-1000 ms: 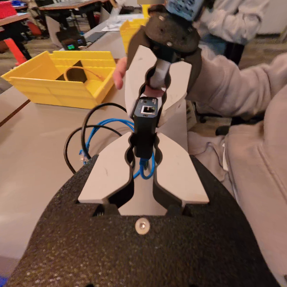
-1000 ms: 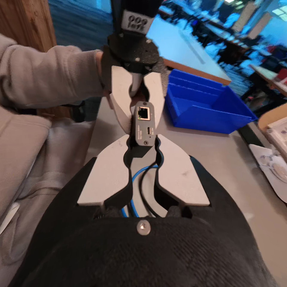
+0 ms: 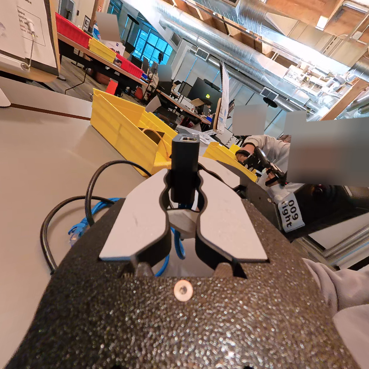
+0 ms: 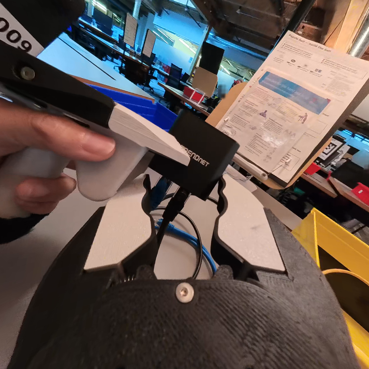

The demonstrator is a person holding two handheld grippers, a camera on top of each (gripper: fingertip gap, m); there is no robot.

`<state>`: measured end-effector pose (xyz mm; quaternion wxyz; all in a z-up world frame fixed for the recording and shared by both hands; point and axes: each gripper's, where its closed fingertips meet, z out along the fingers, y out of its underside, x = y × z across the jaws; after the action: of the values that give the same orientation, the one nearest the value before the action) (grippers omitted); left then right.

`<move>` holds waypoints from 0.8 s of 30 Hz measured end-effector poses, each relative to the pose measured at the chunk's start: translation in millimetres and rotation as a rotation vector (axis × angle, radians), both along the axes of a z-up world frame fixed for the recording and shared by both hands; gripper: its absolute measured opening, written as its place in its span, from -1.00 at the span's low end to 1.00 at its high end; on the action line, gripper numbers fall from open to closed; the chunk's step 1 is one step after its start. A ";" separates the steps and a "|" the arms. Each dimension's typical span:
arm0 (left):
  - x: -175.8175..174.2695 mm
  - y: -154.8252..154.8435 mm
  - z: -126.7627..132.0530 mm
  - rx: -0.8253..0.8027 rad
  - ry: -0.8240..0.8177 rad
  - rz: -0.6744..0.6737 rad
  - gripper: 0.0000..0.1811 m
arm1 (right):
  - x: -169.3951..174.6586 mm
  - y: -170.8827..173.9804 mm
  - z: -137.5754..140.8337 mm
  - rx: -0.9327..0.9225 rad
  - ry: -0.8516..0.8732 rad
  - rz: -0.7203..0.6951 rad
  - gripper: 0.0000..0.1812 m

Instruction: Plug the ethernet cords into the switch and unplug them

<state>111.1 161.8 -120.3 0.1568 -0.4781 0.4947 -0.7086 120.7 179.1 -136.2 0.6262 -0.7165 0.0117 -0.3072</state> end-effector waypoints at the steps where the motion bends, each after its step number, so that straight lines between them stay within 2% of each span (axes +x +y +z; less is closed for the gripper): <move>1: -0.4 -1.0 0.4 0.001 0.002 -0.004 -0.74 | -0.7 -0.8 0.6 0.006 0.000 0.018 -0.29; 7: -7.9 -8.6 2.9 0.124 -0.032 -0.097 -0.73 | -1.4 -7.1 3.5 -0.084 -0.097 0.139 -0.35; 11: -12.7 4.7 5.7 0.328 -0.037 -0.086 -0.39 | -5.3 -13.0 -1.7 -0.194 -0.231 0.213 -0.37; 13: -18.5 9.5 5.0 0.461 -0.023 -0.091 -0.32 | -17.2 -14.1 -6.5 -0.280 -0.334 0.291 -0.37; 15: -26.0 8.4 -3.6 0.580 0.026 -0.135 -0.30 | -25.8 -14.7 -12.6 -0.378 -0.435 0.321 -0.37; 17: -37.0 2.6 -20.3 0.651 0.123 -0.225 -0.42 | -31.6 -14.7 -19.2 -0.479 -0.539 0.327 -0.37; 19: -47.2 -6.3 -33.5 0.655 0.193 -0.323 -0.67 | -33.7 -13.4 -23.5 -0.541 -0.595 0.315 -0.38; 21: -42.5 -6.4 -36.1 0.583 0.234 -0.312 -0.71 | -28.1 -14.0 -26.2 -0.573 -0.627 0.277 -0.37; 24: -33.0 -5.0 -30.1 0.374 0.219 -0.318 -0.72 | -22.6 -11.9 -25.1 -0.480 -0.562 0.256 -0.35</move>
<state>78.1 156.8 -150.5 0.0747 -0.4307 0.7000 -0.5647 98.2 167.2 -161.3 0.4529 -0.7262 -0.3219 -0.4048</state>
